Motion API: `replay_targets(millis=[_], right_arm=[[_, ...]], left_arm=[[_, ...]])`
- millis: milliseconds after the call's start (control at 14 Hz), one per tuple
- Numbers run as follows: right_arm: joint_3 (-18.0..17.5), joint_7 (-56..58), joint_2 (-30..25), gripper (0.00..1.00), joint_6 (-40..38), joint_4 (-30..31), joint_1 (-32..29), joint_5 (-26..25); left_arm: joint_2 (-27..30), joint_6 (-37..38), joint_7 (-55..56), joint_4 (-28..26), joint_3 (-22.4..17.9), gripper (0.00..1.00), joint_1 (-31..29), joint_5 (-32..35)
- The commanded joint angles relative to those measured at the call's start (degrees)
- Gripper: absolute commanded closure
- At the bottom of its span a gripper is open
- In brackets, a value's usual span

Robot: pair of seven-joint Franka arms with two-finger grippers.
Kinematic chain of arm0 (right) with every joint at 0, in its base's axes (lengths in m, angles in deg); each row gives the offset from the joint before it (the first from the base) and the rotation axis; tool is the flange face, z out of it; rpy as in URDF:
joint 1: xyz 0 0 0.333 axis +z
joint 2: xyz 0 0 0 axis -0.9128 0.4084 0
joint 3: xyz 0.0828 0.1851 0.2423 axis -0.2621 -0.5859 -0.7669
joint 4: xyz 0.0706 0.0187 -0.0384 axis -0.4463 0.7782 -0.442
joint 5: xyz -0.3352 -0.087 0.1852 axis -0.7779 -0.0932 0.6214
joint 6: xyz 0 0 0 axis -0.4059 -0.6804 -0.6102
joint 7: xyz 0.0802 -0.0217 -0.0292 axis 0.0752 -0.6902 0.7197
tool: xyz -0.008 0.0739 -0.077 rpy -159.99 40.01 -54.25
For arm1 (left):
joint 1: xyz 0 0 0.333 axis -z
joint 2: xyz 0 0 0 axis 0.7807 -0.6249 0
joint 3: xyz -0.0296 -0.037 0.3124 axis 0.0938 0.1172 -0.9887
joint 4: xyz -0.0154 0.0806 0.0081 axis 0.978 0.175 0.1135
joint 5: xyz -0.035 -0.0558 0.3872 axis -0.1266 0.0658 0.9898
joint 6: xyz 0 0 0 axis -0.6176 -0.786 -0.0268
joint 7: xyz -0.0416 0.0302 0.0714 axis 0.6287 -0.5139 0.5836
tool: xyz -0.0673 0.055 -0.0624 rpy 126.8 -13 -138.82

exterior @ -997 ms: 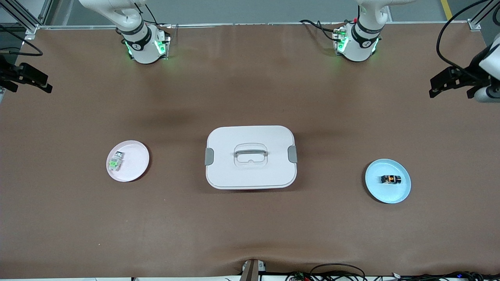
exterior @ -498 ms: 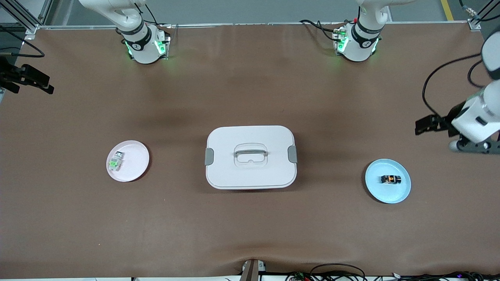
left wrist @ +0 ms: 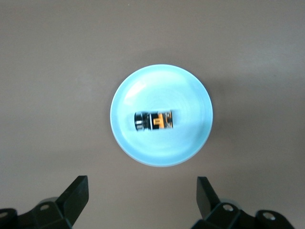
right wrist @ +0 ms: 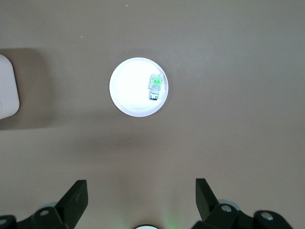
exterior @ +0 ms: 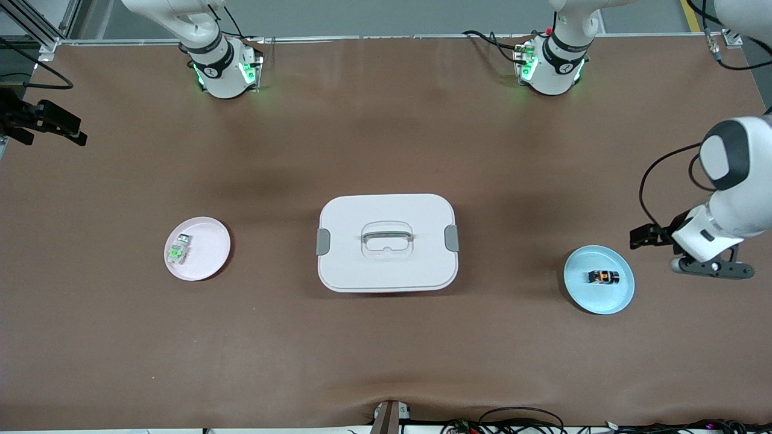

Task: Transfer orange switch to right arm and place
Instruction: 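Reach the left gripper down to the orange switch on the blue plate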

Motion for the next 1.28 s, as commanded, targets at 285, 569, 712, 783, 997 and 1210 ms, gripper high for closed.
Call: replay_targets(millis=[285,569,712,783,997,1210], right_arm=[[0.0,0.6,0.4,0.0,-0.4,-1.3,-0.1,-1.0],[-0.1,0.6,0.4,0.0,-0.6,-1.4,0.1,-2.0],[-0.1,0.6,0.4,0.0,-0.6,-1.4,0.2,-2.0],[-0.1,0.6,0.4,0.0,-0.6,-1.4,0.5,-2.0],[-0.1,0.6,0.5,0.0,-0.6,-1.4,0.6,-2.0],[-0.1,0.6,0.5,0.0,-0.6,-1.3,1.1,-2.0]], left_arm=[[-8.1,-8.6,-0.6,0.2,0.3,0.0,0.4,5.9],[-11.4,-12.5,-0.4,0.6,0.5,0.0,0.8,5.2],[-12.9,-13.8,0.3,0.7,0.6,0.0,1.1,5.2],[-13.3,-13.9,0.4,0.7,0.6,0.0,1.1,5.2],[-13.2,-13.5,-0.7,0.6,0.7,0.0,1.2,5.2],[-15.0,-13.7,-0.3,0.9,0.6,0.0,1.9,5.7]])
